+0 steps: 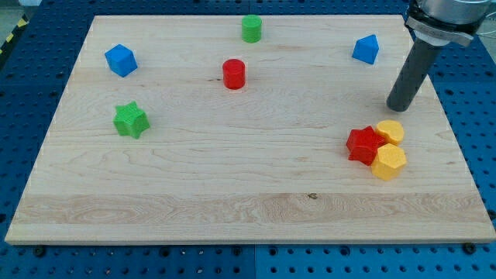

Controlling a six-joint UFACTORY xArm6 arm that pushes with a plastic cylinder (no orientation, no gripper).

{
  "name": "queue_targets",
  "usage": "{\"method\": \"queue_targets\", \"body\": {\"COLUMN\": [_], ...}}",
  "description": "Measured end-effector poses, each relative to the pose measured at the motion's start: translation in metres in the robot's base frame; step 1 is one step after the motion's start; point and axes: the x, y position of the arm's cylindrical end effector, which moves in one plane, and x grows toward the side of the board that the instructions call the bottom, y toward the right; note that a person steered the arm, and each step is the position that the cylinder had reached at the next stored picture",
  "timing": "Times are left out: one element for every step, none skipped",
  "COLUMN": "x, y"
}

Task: Move your arm to red circle

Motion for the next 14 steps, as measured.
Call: {"method": "queue_targets", "body": {"x": [0.000, 0.000, -0.008, -0.012, -0.013, -0.021, -0.036, -0.045, -0.048, -0.050, -0.051, -0.051, -0.057, -0.067], "y": [-0.012, -0.020, -0.027, -0.032, -0.040, -0.046, -0.051, -0.060, -0.071, -0.081, -0.090, -0.100, -0.108, -0.116]}}
